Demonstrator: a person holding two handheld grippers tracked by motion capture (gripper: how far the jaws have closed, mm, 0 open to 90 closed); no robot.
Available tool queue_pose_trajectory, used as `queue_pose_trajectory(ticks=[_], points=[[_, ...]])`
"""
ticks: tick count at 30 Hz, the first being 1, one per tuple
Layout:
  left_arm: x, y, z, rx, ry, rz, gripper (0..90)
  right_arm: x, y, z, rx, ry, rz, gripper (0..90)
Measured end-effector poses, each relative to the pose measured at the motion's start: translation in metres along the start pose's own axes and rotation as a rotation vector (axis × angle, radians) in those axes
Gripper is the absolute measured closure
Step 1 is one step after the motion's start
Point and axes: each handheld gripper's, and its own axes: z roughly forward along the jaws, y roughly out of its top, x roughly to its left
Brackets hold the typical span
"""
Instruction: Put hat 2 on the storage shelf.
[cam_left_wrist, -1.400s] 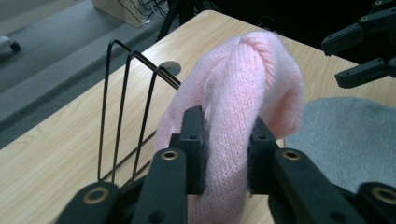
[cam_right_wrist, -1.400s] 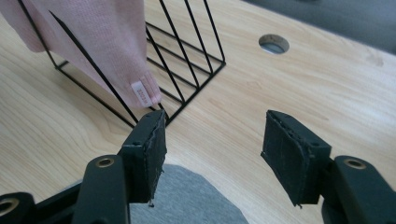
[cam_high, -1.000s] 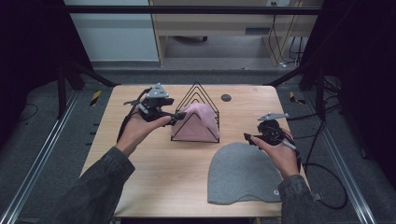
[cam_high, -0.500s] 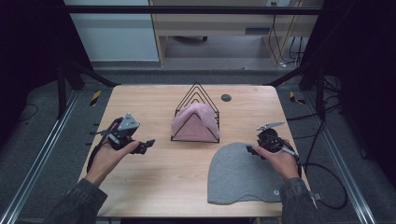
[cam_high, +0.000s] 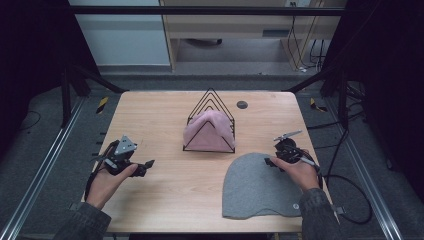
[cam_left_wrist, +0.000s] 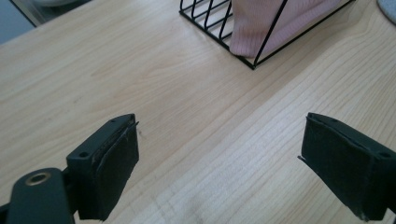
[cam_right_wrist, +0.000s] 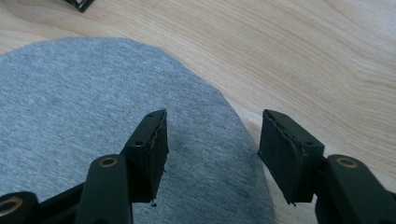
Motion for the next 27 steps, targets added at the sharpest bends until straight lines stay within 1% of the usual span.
queue_pose_trajectory(ticks=[2,6,9,10,14,18,19,20,22,24,25,27], points=[[0.001,-0.002,0.002,0.006,-0.001,-0.006,10.9,0.001,0.000,0.002,0.012,0.006,0.000,43.2],[0.000,-0.004,0.003,0.006,-0.004,-0.014,11.2,0.005,0.000,0.006,0.030,0.005,-0.022,45.8],[0.000,-0.006,0.005,0.015,-0.010,-0.013,11.1,0.007,-0.001,0.008,0.029,-0.001,-0.030,49.2],[-0.001,-0.006,0.006,0.018,-0.013,-0.013,11.1,0.008,-0.001,0.008,0.028,-0.003,-0.040,52.1],[-0.001,-0.009,0.008,0.031,-0.018,-0.017,11.2,0.008,-0.001,0.006,0.032,0.006,-0.044,61.9],[-0.001,-0.011,0.009,0.036,-0.020,-0.023,11.3,0.006,-0.003,0.006,0.024,0.028,-0.037,73.2],[-0.001,-0.012,0.009,0.037,-0.019,-0.024,11.3,0.007,-0.003,0.006,0.023,0.031,-0.029,75.4],[-0.001,-0.012,0.009,0.037,-0.019,-0.026,11.3,0.007,-0.003,0.005,0.023,0.046,-0.032,78.8],[0.000,-0.013,0.009,0.038,-0.019,-0.028,11.4,0.008,-0.003,0.005,0.026,0.056,-0.029,83.7],[0.000,-0.014,0.009,0.037,-0.024,-0.032,11.4,0.009,-0.003,0.005,0.025,0.063,-0.032,85.4],[0.000,-0.015,0.008,0.037,-0.024,-0.041,11.3,0.009,-0.003,0.005,0.026,0.069,-0.029,85.7],[0.001,-0.016,0.007,0.032,-0.033,-0.055,11.3,0.012,-0.002,0.002,0.007,0.090,-0.027,85.9]])
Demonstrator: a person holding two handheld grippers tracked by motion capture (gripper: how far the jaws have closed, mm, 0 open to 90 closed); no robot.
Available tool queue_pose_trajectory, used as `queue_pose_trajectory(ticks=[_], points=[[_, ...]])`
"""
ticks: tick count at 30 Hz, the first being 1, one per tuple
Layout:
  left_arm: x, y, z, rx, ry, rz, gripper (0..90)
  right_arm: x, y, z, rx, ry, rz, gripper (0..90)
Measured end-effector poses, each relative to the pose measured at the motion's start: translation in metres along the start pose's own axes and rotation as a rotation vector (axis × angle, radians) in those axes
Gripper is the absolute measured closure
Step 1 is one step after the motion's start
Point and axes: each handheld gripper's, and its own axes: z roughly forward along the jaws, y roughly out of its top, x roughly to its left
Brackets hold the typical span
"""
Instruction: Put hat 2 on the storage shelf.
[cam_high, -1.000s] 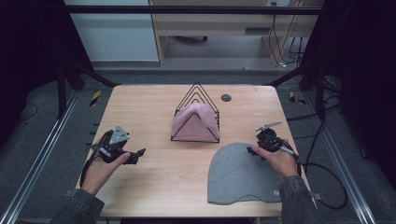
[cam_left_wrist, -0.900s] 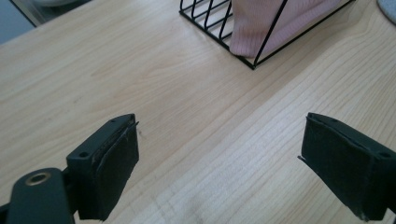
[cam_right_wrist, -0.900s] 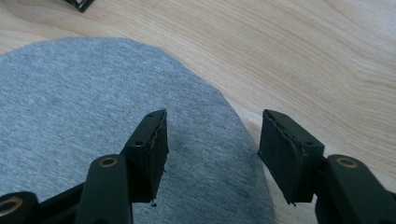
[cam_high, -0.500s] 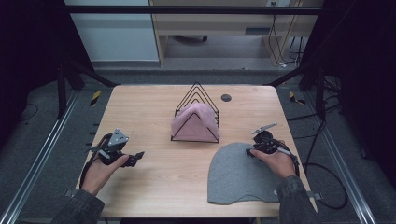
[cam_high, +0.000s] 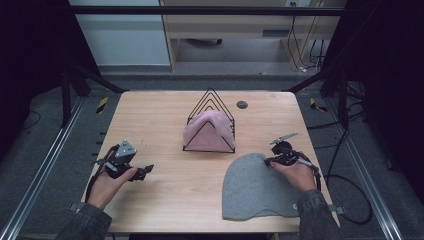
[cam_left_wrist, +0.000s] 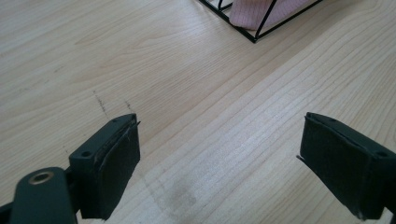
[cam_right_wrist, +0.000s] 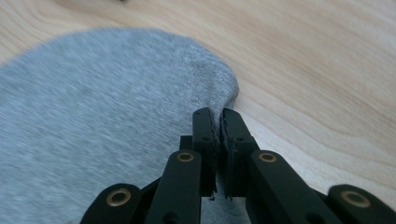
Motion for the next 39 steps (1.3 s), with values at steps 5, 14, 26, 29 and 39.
queue_pose_trajectory(ticks=[5,14,26,29,39], points=[[0.002,-0.003,-0.005,-0.031,-0.020,-0.037,10.4,0.015,0.007,-0.018,-0.082,0.052,-0.039,86.1],[-0.002,-0.006,-0.006,-0.039,-0.055,-0.051,9.9,0.056,0.015,-0.059,-0.231,0.096,-0.136,86.5],[-0.032,0.005,-0.009,-0.070,-0.124,0.005,10.1,0.108,0.039,-0.097,-0.421,0.108,-0.294,86.6],[-0.039,0.010,-0.011,-0.088,-0.206,0.018,12.6,0.115,0.049,-0.105,-0.444,0.111,-0.322,86.6],[-0.050,0.040,-0.026,-0.115,-0.258,0.088,13.6,0.148,0.081,-0.127,-0.510,0.120,-0.406,86.6]])
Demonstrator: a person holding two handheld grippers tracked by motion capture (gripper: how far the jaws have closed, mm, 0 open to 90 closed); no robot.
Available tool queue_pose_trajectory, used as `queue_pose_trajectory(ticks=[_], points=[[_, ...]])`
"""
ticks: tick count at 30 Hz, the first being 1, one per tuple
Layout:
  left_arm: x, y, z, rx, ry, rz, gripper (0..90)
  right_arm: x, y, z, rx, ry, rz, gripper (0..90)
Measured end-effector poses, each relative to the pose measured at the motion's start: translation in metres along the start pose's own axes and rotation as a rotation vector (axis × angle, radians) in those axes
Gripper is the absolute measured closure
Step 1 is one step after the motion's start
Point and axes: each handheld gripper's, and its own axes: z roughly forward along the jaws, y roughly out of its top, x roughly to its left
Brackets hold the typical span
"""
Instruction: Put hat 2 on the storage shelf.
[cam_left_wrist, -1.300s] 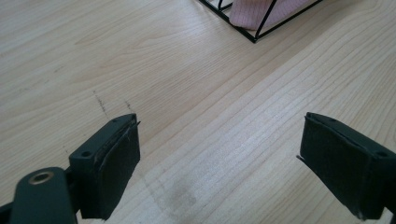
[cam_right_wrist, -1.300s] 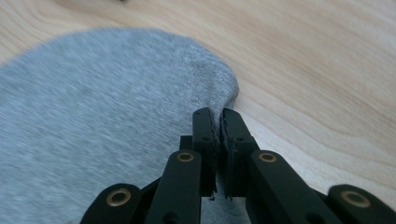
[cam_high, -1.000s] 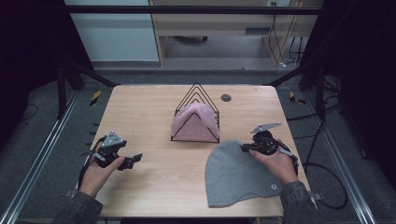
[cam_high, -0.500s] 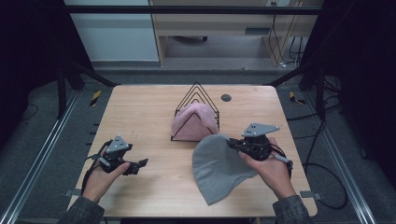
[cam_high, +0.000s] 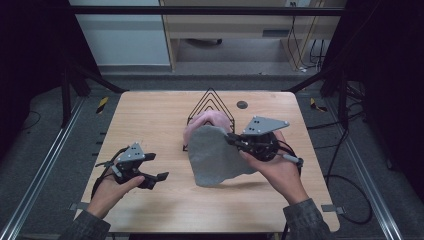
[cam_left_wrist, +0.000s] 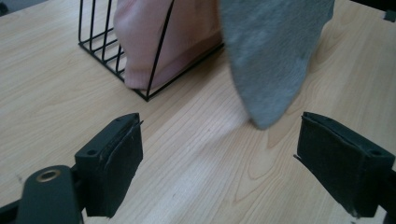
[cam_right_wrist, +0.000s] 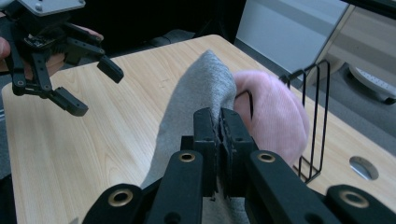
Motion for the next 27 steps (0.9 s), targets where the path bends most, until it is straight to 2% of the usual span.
queue_pose_trajectory(ticks=[3,6,10,15,23,27], points=[[-0.001,0.013,-0.002,-0.009,-0.001,0.023,13.5,0.004,0.012,0.001,0.004,0.013,-0.025,86.6],[-0.002,0.022,-0.003,-0.025,-0.014,0.026,13.5,0.007,0.024,0.000,0.005,0.018,-0.046,86.7],[-0.005,0.032,-0.004,-0.025,-0.013,0.048,13.5,0.008,0.037,-0.003,-0.015,0.020,-0.053,86.6],[-0.007,0.044,-0.005,-0.039,-0.004,0.062,13.6,0.009,0.049,-0.008,-0.013,0.018,-0.067,86.6],[-0.011,0.051,0.005,-0.052,-0.016,0.067,18.2,0.008,0.067,-0.013,-0.043,0.019,-0.059,86.6],[-0.012,0.058,0.009,-0.041,-0.018,0.082,21.2,0.010,0.076,-0.011,-0.048,0.028,-0.066,86.6]])
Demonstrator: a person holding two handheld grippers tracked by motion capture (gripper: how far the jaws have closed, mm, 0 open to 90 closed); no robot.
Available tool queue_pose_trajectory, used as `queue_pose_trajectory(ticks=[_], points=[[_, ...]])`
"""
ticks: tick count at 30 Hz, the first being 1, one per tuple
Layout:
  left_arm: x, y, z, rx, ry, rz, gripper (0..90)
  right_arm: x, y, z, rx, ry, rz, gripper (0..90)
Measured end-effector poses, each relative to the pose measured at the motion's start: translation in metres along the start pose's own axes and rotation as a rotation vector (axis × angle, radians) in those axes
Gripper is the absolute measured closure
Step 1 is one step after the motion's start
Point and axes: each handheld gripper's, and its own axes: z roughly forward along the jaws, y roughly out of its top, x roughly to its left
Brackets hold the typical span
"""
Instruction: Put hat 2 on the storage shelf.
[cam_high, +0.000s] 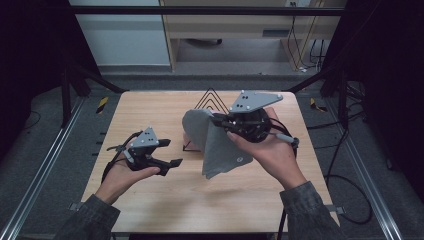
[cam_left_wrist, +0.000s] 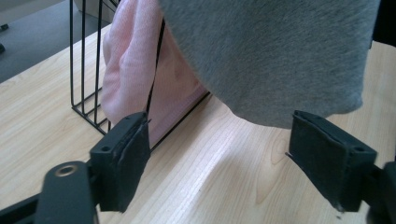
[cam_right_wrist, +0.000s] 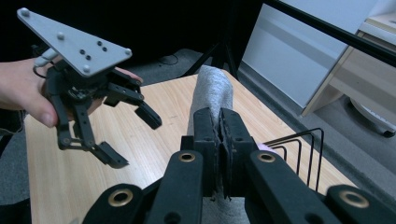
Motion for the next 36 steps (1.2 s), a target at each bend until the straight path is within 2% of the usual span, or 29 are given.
queue_pose_trajectory(ticks=[9,11,14,21,25,28,31,36], points=[[0.002,0.005,0.013,0.020,-0.008,0.002,26.7,0.001,0.004,0.003,-0.008,0.011,0.012,86.6],[0.002,0.006,0.017,0.019,-0.008,0.009,31.3,0.001,0.005,0.003,-0.010,0.014,0.016,86.6],[0.005,0.009,0.022,0.020,-0.011,-0.002,35.5,0.002,0.006,0.003,-0.013,0.021,0.017,86.6],[0.012,0.019,0.031,-0.014,-0.013,-0.024,43.6,0.002,0.006,0.004,-0.014,0.017,0.020,86.5],[0.016,0.021,0.044,-0.004,-0.024,-0.023,55.7,0.000,0.002,0.004,-0.009,0.013,0.045,86.5],[0.016,0.023,0.054,-0.002,-0.053,-0.028,71.4,-0.004,-0.001,0.003,-0.001,0.000,0.054,86.5],[0.015,0.027,0.056,-0.025,-0.085,-0.052,84.9,-0.009,-0.006,-0.001,-0.008,-0.008,0.074,86.5],[0.008,0.037,0.041,-0.015,-0.071,-0.016,87.4,-0.019,-0.015,-0.011,-0.020,-0.031,0.123,86.5]])
